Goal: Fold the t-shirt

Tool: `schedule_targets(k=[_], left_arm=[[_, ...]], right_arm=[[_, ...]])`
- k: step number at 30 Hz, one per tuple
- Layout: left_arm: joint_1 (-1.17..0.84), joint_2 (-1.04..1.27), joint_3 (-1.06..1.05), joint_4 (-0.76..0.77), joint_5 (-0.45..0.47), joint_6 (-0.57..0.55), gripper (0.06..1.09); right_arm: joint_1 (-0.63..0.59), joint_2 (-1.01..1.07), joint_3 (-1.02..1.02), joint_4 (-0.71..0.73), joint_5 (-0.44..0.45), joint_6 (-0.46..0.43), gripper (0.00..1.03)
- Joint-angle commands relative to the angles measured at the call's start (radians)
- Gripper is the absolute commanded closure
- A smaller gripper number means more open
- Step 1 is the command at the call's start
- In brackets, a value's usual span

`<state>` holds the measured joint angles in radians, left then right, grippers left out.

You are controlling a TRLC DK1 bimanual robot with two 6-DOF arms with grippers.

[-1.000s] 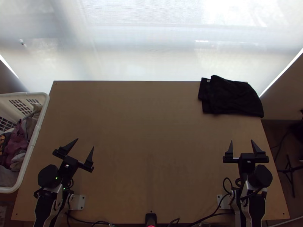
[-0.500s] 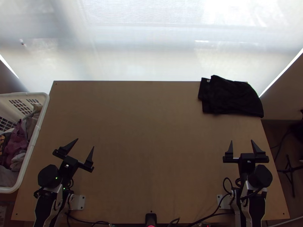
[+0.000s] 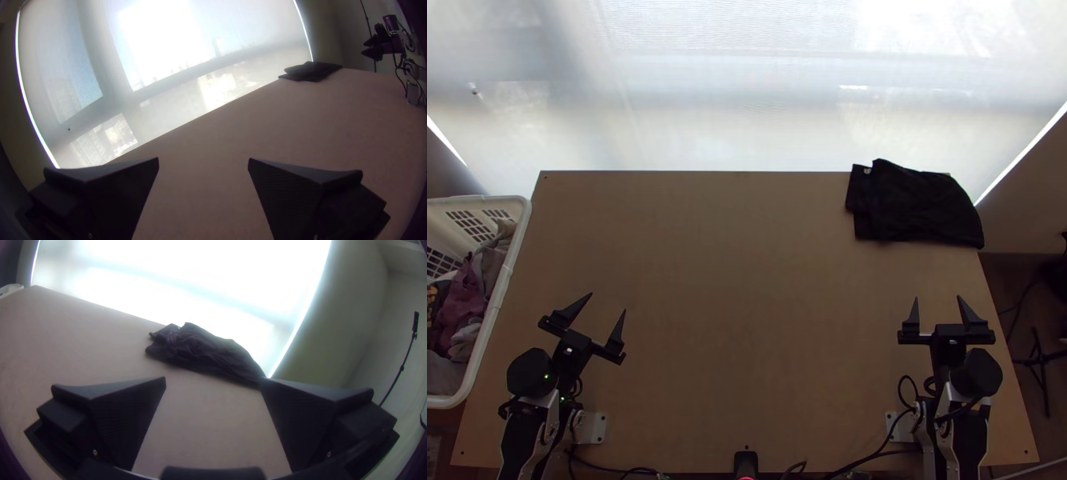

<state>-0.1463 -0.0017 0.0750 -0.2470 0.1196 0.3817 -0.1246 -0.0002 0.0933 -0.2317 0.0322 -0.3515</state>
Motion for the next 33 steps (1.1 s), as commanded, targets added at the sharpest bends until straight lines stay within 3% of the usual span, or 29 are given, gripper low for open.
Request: schedule_targets(k=[1,25,33], left_arm=[[-0.001,0.000,0.000,0.000,0.000,0.000,0.10],[-0.030,0.000,0.000,0.002,0.009,-0.006,0.10],[-0.029,0.000,0.000,0.000,0.011,0.002,0.10]], right_arm=[[0.000,0.000,0.000,0.000,0.000,0.000,0.05],[0.017,0.000,0.000,0.000,0.000,0.002,0.05],[0.014,0.002,0.000,-0.001,0.000,0.092,0.05]])
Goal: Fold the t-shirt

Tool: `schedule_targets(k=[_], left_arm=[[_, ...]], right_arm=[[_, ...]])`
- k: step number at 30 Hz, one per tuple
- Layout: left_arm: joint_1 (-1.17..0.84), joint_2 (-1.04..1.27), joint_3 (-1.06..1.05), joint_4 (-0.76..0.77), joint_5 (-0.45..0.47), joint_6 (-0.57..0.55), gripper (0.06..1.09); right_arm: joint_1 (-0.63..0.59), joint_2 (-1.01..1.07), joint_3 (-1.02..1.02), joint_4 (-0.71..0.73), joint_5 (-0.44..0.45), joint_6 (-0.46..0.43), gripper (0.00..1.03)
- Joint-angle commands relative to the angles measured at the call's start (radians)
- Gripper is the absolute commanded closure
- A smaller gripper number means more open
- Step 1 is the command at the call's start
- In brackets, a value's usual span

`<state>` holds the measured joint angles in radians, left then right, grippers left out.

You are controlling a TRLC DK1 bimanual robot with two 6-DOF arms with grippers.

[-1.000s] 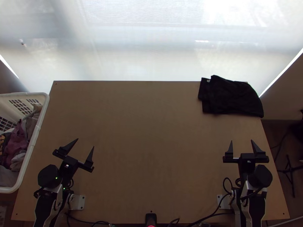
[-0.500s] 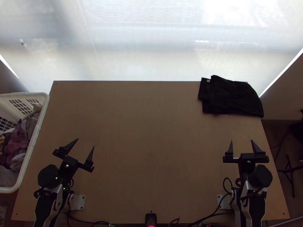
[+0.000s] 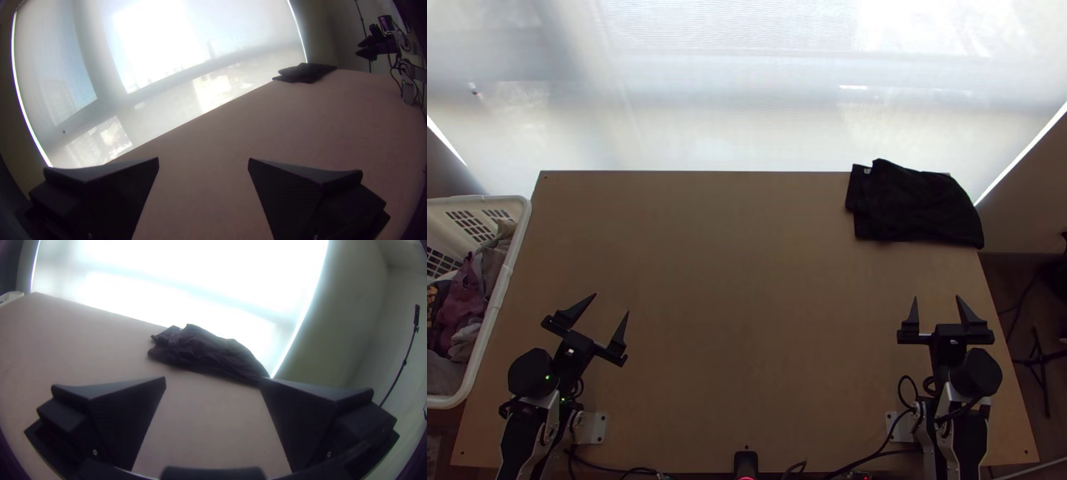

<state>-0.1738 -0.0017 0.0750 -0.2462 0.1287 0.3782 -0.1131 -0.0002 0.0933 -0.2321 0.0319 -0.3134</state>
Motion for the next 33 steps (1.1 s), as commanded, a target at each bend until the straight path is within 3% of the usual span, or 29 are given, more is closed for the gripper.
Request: schedule_targets(k=[1,8,15,18,20,25,30,33], left_arm=[[-0.001,0.000,0.000,-0.001,0.002,0.005,0.10],[-0.007,0.000,0.000,-0.002,0.019,0.002,0.10],[-0.015,0.000,0.002,-0.004,0.037,0.007,0.10],[0.008,0.000,-0.001,0.033,0.032,0.100,0.10],[0.031,0.000,0.002,0.076,0.023,0.097,0.11],[0.125,0.000,0.020,0.137,0.019,0.060,0.10],[0.221,0.187,0.298,0.019,0.017,-0.009,0.10],[0.362,0.301,0.476,-0.067,0.020,-0.039,0.10]], right_arm=[[-0.002,0.002,0.000,-0.001,0.000,0.057,0.05],[0.010,0.012,-0.001,-0.006,0.000,0.086,0.05],[-0.019,0.108,-0.001,-0.006,0.010,0.030,0.05],[-0.046,0.118,-0.001,-0.003,0.014,0.000,0.05],[-0.066,0.126,-0.001,0.017,0.019,-0.024,0.05],[-0.060,0.163,0.017,0.099,0.118,-0.036,0.05],[-0.051,0.321,0.163,0.108,0.154,-0.024,0.05],[-0.030,0.467,0.350,0.007,0.155,0.031,0.05]])
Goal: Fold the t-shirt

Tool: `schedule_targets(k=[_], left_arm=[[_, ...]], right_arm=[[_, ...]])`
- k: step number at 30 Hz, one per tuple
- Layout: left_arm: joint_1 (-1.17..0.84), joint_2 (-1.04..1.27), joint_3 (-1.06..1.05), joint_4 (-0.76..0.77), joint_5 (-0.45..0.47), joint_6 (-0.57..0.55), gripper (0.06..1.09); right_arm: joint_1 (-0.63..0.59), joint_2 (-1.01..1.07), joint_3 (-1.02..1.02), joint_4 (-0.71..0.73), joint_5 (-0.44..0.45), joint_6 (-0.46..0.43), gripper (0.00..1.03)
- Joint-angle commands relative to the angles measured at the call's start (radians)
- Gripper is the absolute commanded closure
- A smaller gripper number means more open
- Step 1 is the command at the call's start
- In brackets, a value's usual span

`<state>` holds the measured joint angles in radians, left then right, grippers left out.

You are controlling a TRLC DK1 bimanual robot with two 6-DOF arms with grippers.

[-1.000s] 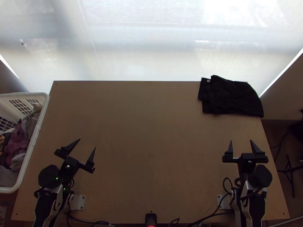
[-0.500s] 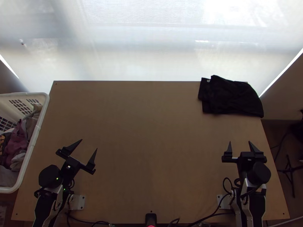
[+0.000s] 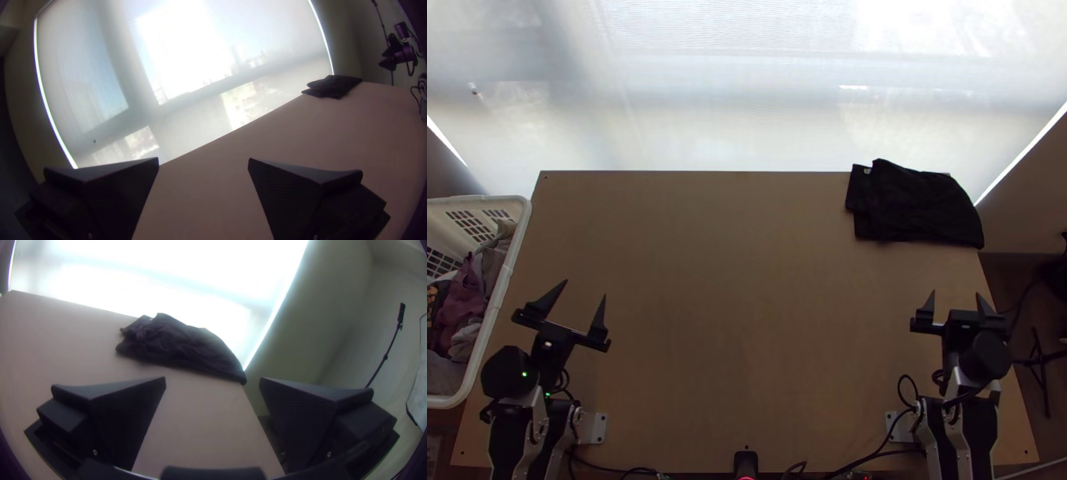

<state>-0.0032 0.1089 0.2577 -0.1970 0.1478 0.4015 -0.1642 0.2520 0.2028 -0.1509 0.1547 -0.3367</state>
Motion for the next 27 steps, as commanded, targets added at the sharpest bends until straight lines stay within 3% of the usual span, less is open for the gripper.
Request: schedule_targets(k=[1,7,10,14,18,22,27], left_arm=[[0.236,0.216,0.351,-0.151,0.004,-0.078,0.10],[0.646,0.483,0.661,-0.348,0.019,-0.109,0.11],[0.898,0.632,0.723,-0.401,0.116,-0.030,0.11],[1.069,0.834,0.792,-0.443,0.124,0.048,0.11],[1.171,1.049,0.925,-0.510,0.124,0.135,0.11],[1.226,1.293,1.042,-0.556,0.122,0.235,0.11],[1.243,1.499,1.088,-0.470,0.024,0.381,0.11]], right_arm=[[0.045,0.254,0.316,-0.138,0.032,0.079,0.05],[0.173,0.474,0.748,-0.470,0.124,0.160,0.05],[0.196,0.570,0.942,-0.608,0.126,0.179,0.05],[0.252,0.696,1.181,-0.803,0.123,0.220,0.05],[0.342,0.802,1.383,-0.983,0.123,0.303,0.05],[0.391,0.874,1.555,-1.058,0.121,0.292,0.05],[0.465,0.938,1.695,-1.132,0.123,0.214,0.05]])
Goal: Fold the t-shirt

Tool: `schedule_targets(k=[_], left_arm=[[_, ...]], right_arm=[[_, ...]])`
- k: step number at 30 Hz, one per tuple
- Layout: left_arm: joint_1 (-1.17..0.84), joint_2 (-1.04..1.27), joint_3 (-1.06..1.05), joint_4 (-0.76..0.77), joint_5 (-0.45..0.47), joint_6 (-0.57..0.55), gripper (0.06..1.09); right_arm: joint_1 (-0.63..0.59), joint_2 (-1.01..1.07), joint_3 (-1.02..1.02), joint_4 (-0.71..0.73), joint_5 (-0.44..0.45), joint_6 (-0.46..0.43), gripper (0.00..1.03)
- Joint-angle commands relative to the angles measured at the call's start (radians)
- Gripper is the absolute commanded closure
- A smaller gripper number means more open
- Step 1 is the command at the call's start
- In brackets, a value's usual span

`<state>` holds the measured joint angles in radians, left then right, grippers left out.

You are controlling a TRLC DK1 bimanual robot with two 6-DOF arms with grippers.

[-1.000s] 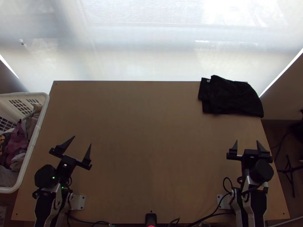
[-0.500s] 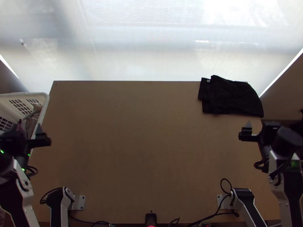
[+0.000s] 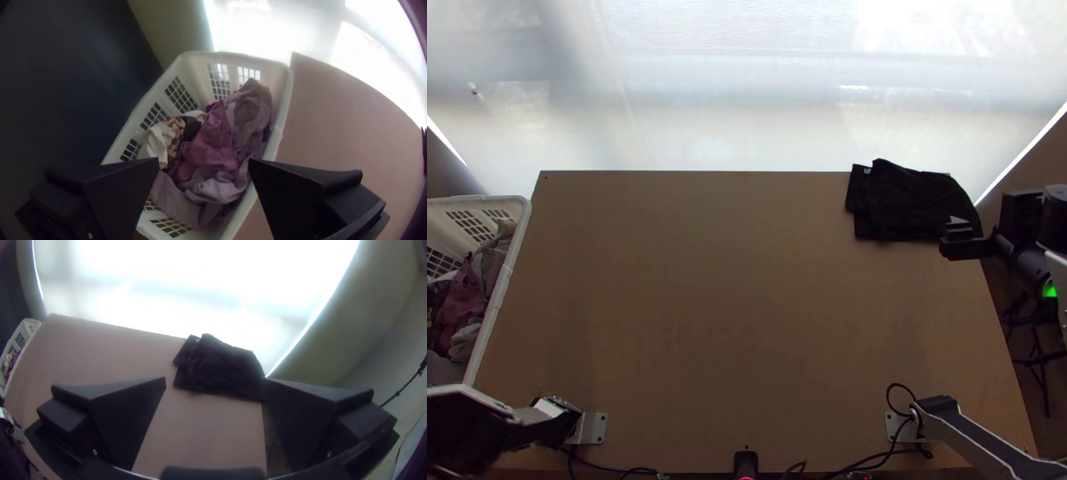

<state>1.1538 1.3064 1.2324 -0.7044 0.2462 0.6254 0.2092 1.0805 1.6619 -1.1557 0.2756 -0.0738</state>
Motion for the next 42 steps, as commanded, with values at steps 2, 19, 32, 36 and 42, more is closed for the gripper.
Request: schedule_targets(k=[2,19,32,36,42], left_arm=[[0.106,0.370,0.157,0.037,-0.082,0.186,0.11],[0.146,0.849,0.400,0.272,-0.185,0.301,0.11],[0.066,1.041,0.472,0.414,-0.202,0.289,0.12],[0.072,1.054,0.476,0.499,-0.200,0.226,0.31],[0.043,1.088,0.492,0.456,-0.199,0.260,0.85]], right_arm=[[0.104,0.131,0.271,-0.145,0.002,-0.066,0.05],[0.091,0.131,0.320,-0.239,-0.001,-0.012,0.05],[0.084,0.134,0.320,-0.242,-0.001,-0.012,0.05],[0.064,0.133,0.317,-0.246,-0.001,-0.012,0.05],[0.044,0.148,0.328,-0.243,-0.003,-0.012,0.05]])
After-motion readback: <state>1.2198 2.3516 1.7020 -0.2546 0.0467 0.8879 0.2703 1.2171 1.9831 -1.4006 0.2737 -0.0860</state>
